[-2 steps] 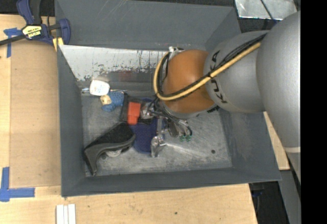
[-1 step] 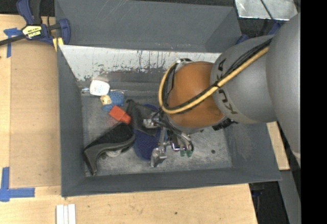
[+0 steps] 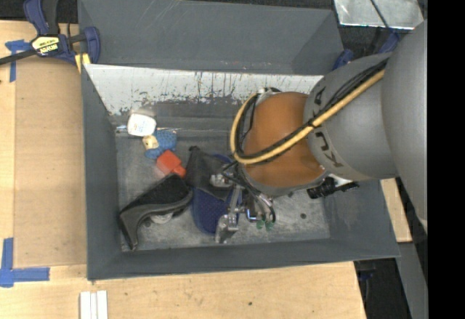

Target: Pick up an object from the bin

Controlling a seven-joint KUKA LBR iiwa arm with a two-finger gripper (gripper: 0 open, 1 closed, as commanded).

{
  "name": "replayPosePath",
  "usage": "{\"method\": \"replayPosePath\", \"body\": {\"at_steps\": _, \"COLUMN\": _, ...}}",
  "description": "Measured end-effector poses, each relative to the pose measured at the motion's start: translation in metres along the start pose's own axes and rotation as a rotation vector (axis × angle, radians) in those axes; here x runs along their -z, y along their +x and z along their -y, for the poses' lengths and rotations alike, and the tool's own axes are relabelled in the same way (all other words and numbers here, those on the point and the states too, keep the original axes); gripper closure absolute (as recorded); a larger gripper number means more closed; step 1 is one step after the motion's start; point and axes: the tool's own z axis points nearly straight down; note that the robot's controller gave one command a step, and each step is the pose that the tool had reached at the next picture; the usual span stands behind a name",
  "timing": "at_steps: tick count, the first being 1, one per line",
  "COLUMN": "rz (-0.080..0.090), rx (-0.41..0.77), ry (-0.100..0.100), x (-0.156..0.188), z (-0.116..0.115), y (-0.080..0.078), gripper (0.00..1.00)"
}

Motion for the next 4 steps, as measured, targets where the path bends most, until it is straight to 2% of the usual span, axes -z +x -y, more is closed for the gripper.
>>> {"method": "replayPosePath", "body": {"at_steps": 1, "rz": 0.021, "rx": -0.212, "ry": -0.008, "x": -0.03, "z": -0.013, "y": -0.006, "gripper": 0.0}}
{"method": "replayPosePath", "body": {"at_steps": 2, "rz": 0.011, "rx": -0.21, "ry": -0.004, "x": -0.025, "z": -0.014, "y": -0.009, "gripper": 0.0}}
{"method": "replayPosePath", "body": {"at_steps": 3, "rz": 0.016, "rx": -0.211, "ry": -0.005, "x": -0.024, "z": -0.013, "y": -0.011, "gripper": 1.0}}
{"method": "replayPosePath", "body": {"at_steps": 4, "rz": 0.009, "rx": -0.208, "ry": -0.003, "x": 0.015, "z": -0.013, "y": -0.013, "gripper": 1.0}}
